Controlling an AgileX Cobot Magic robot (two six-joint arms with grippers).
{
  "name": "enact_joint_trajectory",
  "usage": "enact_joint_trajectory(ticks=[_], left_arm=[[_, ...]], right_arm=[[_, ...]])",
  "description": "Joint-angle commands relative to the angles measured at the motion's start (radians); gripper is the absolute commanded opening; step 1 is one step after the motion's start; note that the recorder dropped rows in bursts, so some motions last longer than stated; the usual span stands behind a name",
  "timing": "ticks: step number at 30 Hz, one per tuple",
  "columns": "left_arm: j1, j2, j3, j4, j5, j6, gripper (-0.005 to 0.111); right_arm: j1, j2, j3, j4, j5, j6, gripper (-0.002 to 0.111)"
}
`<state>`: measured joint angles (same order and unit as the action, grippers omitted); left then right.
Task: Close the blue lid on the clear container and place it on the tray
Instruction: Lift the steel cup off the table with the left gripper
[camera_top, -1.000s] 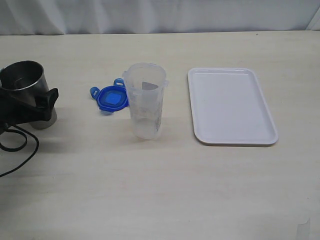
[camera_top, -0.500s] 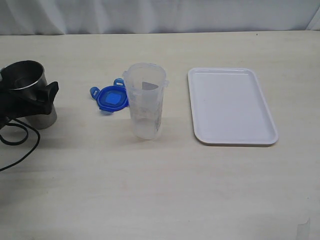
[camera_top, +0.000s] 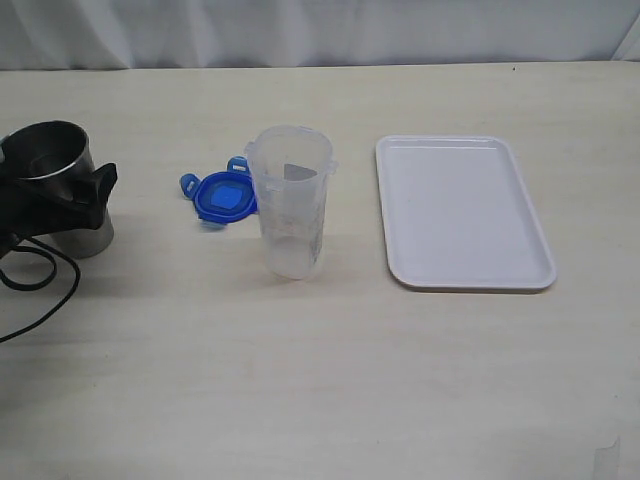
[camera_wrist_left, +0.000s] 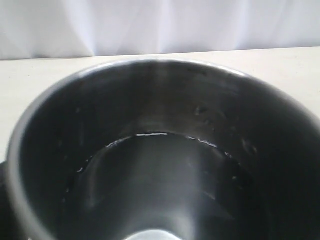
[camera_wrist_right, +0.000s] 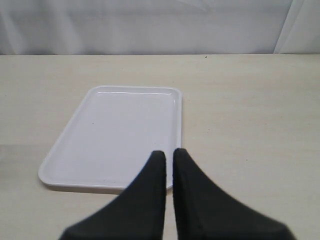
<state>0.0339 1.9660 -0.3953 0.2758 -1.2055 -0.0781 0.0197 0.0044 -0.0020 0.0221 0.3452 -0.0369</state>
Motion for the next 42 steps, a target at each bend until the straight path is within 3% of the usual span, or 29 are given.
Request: enact_joint_trajectory(ticks=[1, 42], left_arm=[[-0.006, 0.001, -0.003, 0.003, 0.000, -0.004, 0.105], [-0.006, 0.001, -0.007, 0.021, -0.006, -0.007, 0.105]], right_arm=[[-0.006, -0.004, 0.002, -0.008, 0.000, 0.000, 0.005], [-0.006, -0.004, 0.002, -0.008, 0.000, 0.000, 0.005]])
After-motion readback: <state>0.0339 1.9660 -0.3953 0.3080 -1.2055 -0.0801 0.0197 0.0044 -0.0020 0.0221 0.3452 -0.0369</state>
